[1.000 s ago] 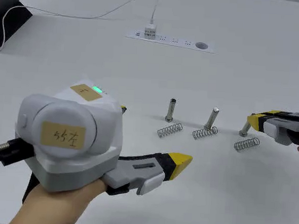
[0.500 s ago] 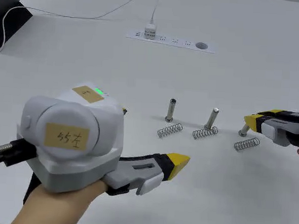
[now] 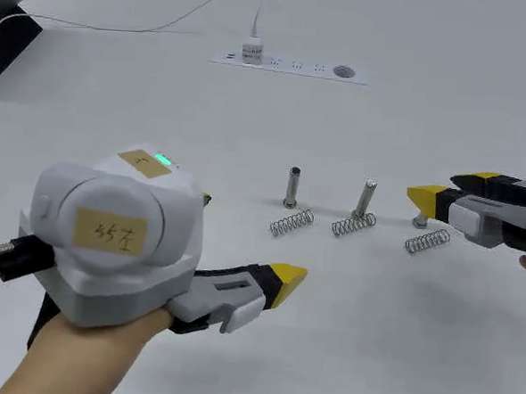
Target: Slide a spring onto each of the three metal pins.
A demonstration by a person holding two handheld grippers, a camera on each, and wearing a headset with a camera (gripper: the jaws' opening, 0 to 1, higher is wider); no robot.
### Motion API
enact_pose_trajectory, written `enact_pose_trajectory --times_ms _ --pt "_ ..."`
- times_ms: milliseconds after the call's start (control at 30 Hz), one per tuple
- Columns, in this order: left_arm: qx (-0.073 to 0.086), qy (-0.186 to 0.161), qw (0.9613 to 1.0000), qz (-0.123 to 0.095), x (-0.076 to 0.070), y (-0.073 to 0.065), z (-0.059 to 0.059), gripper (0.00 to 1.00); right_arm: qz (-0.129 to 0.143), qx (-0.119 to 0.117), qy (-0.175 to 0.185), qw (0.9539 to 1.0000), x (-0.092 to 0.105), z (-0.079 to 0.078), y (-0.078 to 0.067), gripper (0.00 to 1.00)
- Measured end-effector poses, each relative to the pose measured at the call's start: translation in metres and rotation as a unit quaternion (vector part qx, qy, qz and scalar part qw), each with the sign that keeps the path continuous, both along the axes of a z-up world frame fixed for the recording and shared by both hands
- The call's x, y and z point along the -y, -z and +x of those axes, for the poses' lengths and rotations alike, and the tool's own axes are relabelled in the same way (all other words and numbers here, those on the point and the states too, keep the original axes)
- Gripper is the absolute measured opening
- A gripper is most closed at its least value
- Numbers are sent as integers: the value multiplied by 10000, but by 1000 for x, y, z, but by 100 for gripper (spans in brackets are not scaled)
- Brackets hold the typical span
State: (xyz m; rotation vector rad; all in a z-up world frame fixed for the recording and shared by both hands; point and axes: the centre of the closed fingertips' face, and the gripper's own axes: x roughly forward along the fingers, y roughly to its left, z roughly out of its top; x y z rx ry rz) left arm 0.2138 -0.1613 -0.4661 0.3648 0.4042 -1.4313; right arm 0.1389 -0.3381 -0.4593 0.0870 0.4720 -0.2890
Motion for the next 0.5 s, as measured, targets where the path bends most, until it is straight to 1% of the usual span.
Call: enact_pose_trajectory --times_ms 100,133,200,267,333,400,500 --pt "137 184 9997 68 3 0 1 70 0 121 -101 9999 -7 -2 -5 41" --pt "211 261 9994 105 5 2 2 69 -2 174 -156 9997 -11 -3 -7 43" --pt "287 385 9987 198 8 5 3 67 21 216 -226 9995 -16 -5 -8 45" --pt "320 461 9980 286 9 9 3 63 60 234 -265 9994 -20 -7 -8 47" --pt "379 595 9966 418 11 14 3 57 89 287 -303 9991 -25 -9 -9 47" --pt "376 642 9963 424 14 17 4 55 127 307 -313 9990 -29 -10 -8 48" --pt "409 741 9951 520 19 23 4 52 187 329 -319 9988 -33 -12 -6 48"
